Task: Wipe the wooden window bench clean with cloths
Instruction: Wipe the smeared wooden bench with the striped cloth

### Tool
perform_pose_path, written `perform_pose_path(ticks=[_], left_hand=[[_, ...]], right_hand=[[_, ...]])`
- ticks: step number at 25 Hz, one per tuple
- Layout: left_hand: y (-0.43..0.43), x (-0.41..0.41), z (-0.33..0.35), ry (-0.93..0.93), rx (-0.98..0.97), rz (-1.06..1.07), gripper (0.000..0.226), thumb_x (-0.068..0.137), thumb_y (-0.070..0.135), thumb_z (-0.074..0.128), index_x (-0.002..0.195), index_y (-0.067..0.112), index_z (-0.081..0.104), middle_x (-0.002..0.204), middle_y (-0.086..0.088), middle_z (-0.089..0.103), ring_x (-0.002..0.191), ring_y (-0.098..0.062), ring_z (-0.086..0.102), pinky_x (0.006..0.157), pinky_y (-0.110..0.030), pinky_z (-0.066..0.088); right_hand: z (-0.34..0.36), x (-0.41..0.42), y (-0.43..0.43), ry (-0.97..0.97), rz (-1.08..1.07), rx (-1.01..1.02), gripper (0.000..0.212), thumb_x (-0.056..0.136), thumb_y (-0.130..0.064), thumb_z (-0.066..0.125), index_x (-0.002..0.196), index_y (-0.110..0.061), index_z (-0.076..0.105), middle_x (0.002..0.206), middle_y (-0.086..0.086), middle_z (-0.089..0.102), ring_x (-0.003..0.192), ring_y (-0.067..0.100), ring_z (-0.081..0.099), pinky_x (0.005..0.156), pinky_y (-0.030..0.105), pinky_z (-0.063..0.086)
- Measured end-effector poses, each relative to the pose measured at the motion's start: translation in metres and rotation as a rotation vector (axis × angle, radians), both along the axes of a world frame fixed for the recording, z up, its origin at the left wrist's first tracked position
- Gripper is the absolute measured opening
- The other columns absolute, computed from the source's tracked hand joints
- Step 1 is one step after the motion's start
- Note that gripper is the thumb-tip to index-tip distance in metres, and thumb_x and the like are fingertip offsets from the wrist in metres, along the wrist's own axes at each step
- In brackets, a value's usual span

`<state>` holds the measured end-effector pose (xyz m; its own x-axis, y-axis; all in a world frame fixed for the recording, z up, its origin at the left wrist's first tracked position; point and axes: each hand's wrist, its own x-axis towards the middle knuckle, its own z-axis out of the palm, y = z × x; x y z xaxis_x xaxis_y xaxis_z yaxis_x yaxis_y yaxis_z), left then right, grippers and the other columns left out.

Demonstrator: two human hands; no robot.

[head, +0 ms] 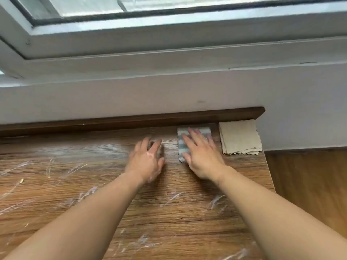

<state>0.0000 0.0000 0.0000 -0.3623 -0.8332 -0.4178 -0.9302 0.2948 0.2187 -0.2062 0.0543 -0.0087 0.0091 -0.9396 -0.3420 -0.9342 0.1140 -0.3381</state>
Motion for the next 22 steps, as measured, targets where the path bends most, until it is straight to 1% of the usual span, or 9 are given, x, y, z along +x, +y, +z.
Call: perform_pose_path(ticks=[3, 5, 7, 10, 11, 14, 17, 20, 22], left_hand=[[-0.018, -0.027, -0.025, 0.028, -0.135, -0.139, 0.058, 0.098, 0.043, 0.050, 0.153, 0.031, 0.034, 0.159, -0.008, 0.031, 0.145, -0.031, 0.028, 0.115, -0.053, 0.033], [-0.027, -0.035, -0.040, 0.060, -0.184, -0.273, 0.053, 0.098, 0.038, 0.049, 0.150, 0.028, 0.039, 0.155, -0.008, 0.040, 0.139, -0.033, 0.036, 0.108, -0.055, 0.040], [-0.034, -0.035, -0.049, 0.084, -0.189, -0.351, 0.049, 0.099, 0.034, 0.050, 0.147, 0.026, 0.045, 0.151, -0.008, 0.046, 0.136, -0.035, 0.041, 0.103, -0.055, 0.044], [-0.049, -0.033, -0.050, 0.113, -0.144, -0.417, 0.051, 0.098, 0.032, 0.050, 0.148, 0.024, 0.047, 0.153, -0.012, 0.045, 0.137, -0.039, 0.042, 0.107, -0.054, 0.044], [-0.052, -0.032, -0.051, 0.114, -0.131, -0.443, 0.051, 0.099, 0.031, 0.048, 0.150, 0.023, 0.046, 0.155, -0.013, 0.043, 0.139, -0.039, 0.040, 0.111, -0.052, 0.041], [-0.058, -0.031, -0.049, 0.104, -0.096, -0.442, 0.051, 0.101, 0.028, 0.047, 0.152, 0.023, 0.044, 0.160, -0.011, 0.037, 0.145, -0.037, 0.034, 0.119, -0.044, 0.031], [-0.057, -0.037, -0.048, 0.097, -0.148, -0.457, 0.049, 0.100, 0.029, 0.048, 0.148, 0.021, 0.048, 0.156, -0.013, 0.043, 0.140, -0.040, 0.038, 0.115, -0.047, 0.036], [-0.047, -0.046, -0.050, 0.075, -0.197, -0.392, 0.049, 0.099, 0.038, 0.048, 0.147, 0.028, 0.046, 0.153, -0.010, 0.043, 0.136, -0.039, 0.038, 0.104, -0.055, 0.043], [-0.038, -0.056, -0.051, 0.078, -0.208, -0.397, 0.054, 0.098, 0.045, 0.047, 0.151, 0.032, 0.040, 0.159, -0.007, 0.035, 0.142, -0.036, 0.032, 0.107, -0.056, 0.037]], right_hand=[[-0.039, 0.008, -0.010, 0.122, 0.012, 0.010, 0.072, 0.104, -0.062, 0.021, 0.163, -0.027, -0.002, 0.172, 0.002, -0.010, 0.156, 0.021, -0.017, 0.124, 0.053, -0.013], [-0.056, 0.017, 0.013, 0.138, 0.003, -0.002, 0.077, 0.100, -0.069, 0.012, 0.163, -0.027, -0.005, 0.170, 0.002, -0.017, 0.155, 0.022, -0.022, 0.123, 0.055, -0.014], [-0.058, 0.025, 0.061, 0.103, 0.024, -0.009, 0.080, 0.099, -0.072, 0.013, 0.164, -0.026, 0.001, 0.170, 0.003, -0.011, 0.156, 0.024, -0.017, 0.123, 0.056, -0.007], [-0.049, 0.030, 0.131, 0.112, 0.054, 0.018, 0.083, 0.099, -0.075, 0.021, 0.164, -0.024, 0.015, 0.171, 0.006, 0.010, 0.158, 0.026, 0.000, 0.122, 0.056, 0.004], [-0.049, 0.026, 0.132, 0.121, 0.047, 0.038, 0.083, 0.099, -0.077, 0.021, 0.164, -0.026, 0.014, 0.172, 0.005, 0.010, 0.158, 0.025, -0.001, 0.122, 0.056, 0.002], [-0.048, 0.011, 0.060, 0.114, -0.066, 0.064, 0.081, 0.097, -0.078, 0.016, 0.162, -0.035, -0.006, 0.171, 0.000, -0.014, 0.155, 0.020, -0.023, 0.123, 0.053, -0.015], [-0.050, -0.009, -0.021, 0.085, -0.193, 0.055, 0.079, 0.097, -0.076, 0.018, 0.163, -0.036, 0.000, 0.172, -0.001, -0.012, 0.155, 0.020, -0.021, 0.122, 0.056, -0.015], [-0.060, -0.002, 0.000, 0.119, -0.223, 0.040, 0.079, 0.097, -0.075, 0.018, 0.163, -0.035, 0.001, 0.172, -0.002, -0.011, 0.156, 0.020, -0.019, 0.122, 0.056, -0.014], [-0.060, 0.014, 0.055, 0.134, -0.218, 0.005, 0.083, 0.094, -0.078, 0.013, 0.163, -0.035, -0.002, 0.172, -0.002, -0.013, 0.156, 0.020, -0.019, 0.123, 0.055, -0.013]])
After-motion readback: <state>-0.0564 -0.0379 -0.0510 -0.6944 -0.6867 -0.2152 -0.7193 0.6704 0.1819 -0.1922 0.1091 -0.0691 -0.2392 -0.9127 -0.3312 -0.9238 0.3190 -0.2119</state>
